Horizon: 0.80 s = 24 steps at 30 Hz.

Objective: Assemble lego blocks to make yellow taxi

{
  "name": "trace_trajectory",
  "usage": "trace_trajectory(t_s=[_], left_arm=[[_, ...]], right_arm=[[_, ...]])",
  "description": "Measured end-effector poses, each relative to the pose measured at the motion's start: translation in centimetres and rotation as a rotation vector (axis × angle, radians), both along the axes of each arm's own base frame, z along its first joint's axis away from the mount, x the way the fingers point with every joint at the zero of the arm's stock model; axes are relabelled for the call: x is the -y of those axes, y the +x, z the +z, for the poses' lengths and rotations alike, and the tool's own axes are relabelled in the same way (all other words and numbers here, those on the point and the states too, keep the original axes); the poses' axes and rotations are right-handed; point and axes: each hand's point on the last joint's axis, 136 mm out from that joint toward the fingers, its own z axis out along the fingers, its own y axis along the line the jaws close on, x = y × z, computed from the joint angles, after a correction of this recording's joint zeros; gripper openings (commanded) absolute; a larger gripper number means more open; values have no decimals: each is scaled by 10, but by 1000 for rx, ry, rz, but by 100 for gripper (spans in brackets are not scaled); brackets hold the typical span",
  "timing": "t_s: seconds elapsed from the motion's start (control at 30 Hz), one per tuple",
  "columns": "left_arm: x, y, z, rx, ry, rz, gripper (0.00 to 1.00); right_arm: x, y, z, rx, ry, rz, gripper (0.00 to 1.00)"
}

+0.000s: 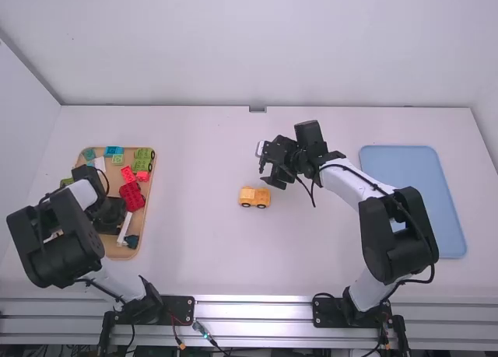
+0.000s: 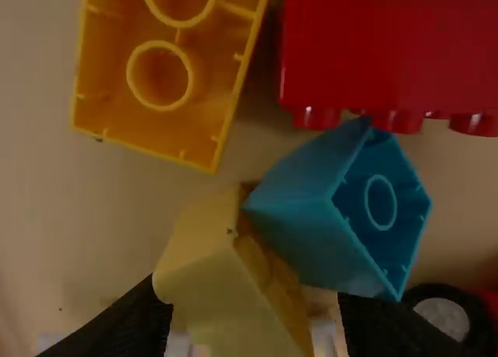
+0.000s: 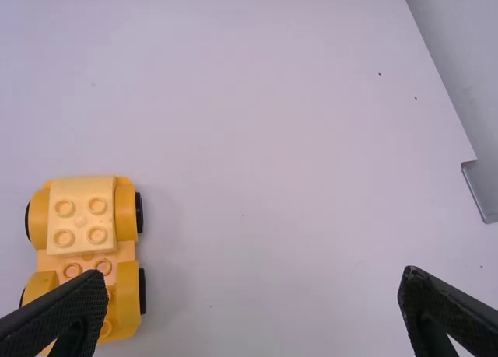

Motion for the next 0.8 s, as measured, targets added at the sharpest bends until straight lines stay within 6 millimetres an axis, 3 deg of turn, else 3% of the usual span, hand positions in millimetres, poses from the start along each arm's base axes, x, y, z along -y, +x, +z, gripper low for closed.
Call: trace_trajectory(t_s=[0.2,0.47,0.6,0.7,0.8], left_arm=[[-5,8,-1,38,26,0,50],[-8,5,-4,57,60,43,28],[-8,3,-4,52,60,57,22],[-8,3,-4,52,59,59,22],[-8,4,-4,56,60,58,31]], right_arm=[[0,0,0,1,0,1,99],[0,-1,-1,-5,-2,1,99],[0,-1,-1,-5,-1,-1,99],[0,-1,-1,-5,-2,0,99],[0,-1,-1,-6,-1,-1,99]])
